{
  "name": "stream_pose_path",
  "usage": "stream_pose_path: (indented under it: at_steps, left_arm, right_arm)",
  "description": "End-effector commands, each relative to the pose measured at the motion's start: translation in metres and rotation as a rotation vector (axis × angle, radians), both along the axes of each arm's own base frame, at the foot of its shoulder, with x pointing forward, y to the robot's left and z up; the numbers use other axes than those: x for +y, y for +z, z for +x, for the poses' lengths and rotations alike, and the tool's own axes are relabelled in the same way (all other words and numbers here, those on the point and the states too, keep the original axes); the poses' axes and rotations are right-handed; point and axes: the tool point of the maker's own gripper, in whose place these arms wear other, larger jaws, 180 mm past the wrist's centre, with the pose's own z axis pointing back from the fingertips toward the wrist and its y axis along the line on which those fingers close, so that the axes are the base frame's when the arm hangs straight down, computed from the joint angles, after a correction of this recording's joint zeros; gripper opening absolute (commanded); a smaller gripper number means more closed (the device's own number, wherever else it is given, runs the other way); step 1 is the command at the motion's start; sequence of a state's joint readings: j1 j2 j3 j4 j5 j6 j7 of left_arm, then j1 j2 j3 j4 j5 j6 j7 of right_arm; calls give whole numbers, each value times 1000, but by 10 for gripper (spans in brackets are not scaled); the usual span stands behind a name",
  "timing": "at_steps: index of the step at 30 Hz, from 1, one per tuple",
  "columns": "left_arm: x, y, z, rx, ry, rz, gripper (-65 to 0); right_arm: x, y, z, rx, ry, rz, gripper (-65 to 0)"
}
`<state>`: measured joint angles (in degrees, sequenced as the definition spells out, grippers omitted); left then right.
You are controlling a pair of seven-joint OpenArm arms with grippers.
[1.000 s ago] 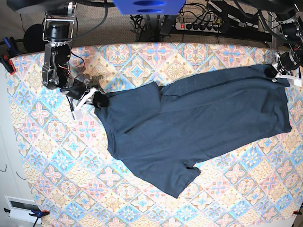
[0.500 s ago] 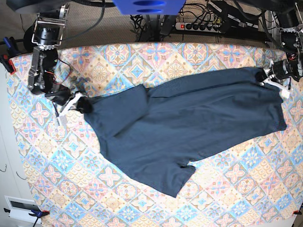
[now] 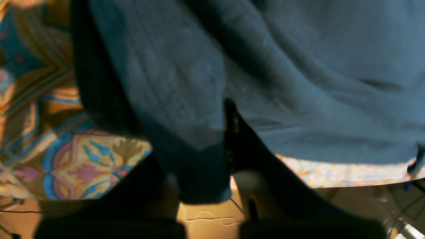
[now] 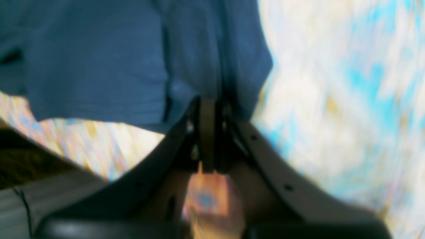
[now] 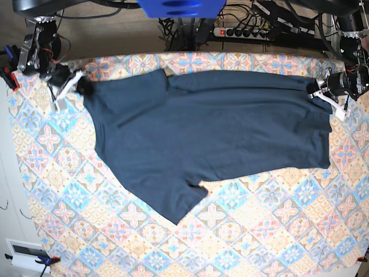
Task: Layout the t-shirt on the table in an organized manner, then fold the t-shirt properly
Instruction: 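Pull the shoulders apart with both grippers to straighten the shirt, then hold the shoulders with both grippers and smooth the shirt flat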
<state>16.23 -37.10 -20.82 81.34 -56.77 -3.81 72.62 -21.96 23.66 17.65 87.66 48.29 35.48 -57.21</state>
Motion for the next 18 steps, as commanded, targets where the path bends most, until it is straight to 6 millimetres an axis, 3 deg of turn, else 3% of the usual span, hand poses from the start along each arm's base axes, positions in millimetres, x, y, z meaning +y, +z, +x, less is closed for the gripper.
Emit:
stream_pose_path:
  at_steps: [1, 11, 18]
  left_arm:
    - [17, 11, 5, -18, -7, 60, -650]
    - [40, 10, -26, 71, -31, 128, -650]
    - [42, 11, -27, 76, -32, 133, -650]
  right_arm:
    - [-8, 17, 9, -56, 4, -22, -642]
    - [11, 24, -23, -37, 81, -41, -643]
    - [12, 20, -36, 5, 97, -50, -643]
